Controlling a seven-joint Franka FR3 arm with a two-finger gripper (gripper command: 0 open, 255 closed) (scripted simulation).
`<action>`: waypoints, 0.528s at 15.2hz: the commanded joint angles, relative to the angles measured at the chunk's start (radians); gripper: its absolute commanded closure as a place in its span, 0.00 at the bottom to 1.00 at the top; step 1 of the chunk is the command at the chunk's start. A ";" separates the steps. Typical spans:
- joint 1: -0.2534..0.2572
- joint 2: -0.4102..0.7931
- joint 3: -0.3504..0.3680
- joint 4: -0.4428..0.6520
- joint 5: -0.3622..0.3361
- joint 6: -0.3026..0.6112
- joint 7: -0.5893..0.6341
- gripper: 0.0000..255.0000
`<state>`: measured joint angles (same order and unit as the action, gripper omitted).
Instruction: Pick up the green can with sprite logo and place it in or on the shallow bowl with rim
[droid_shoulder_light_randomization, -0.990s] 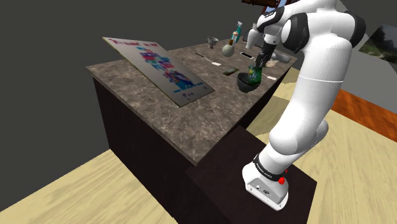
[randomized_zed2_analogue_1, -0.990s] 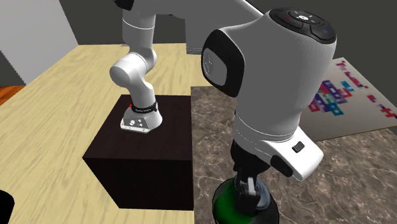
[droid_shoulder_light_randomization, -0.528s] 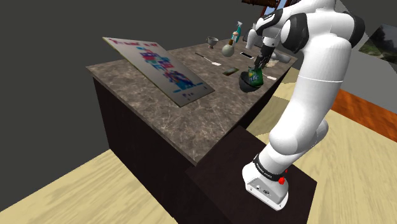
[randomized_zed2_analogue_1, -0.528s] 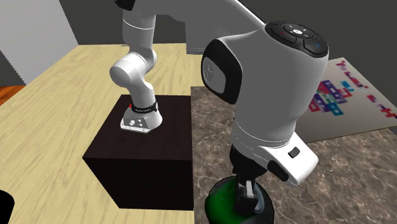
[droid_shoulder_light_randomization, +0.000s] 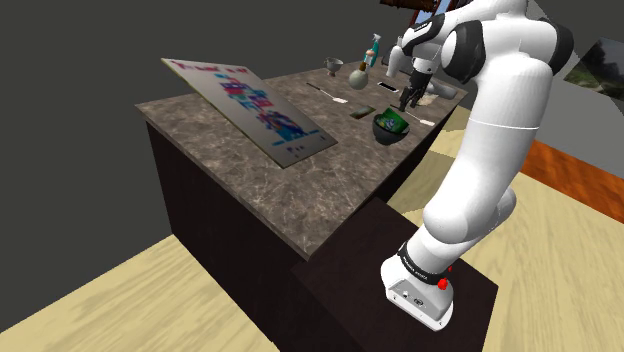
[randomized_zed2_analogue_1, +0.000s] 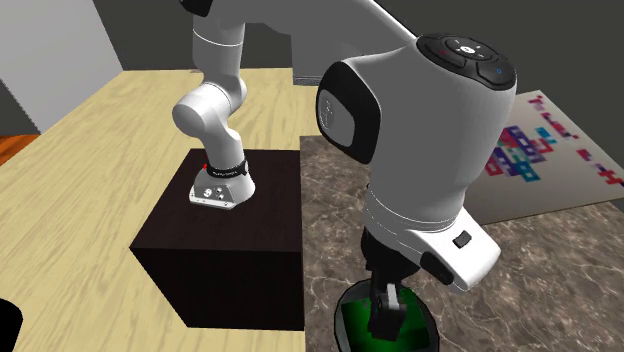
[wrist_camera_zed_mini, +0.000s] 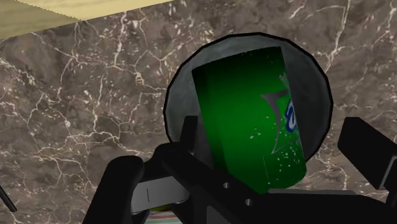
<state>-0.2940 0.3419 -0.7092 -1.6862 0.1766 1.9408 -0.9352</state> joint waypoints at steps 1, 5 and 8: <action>0.001 -0.008 -0.003 0.025 -0.007 -0.031 0.004 0.00; 0.001 -0.022 -0.009 0.102 -0.019 -0.119 0.014 0.00; 0.001 -0.022 -0.009 0.102 -0.019 -0.119 0.014 0.00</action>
<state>-0.2934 0.3201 -0.7176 -1.5851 0.1580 1.8240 -0.9218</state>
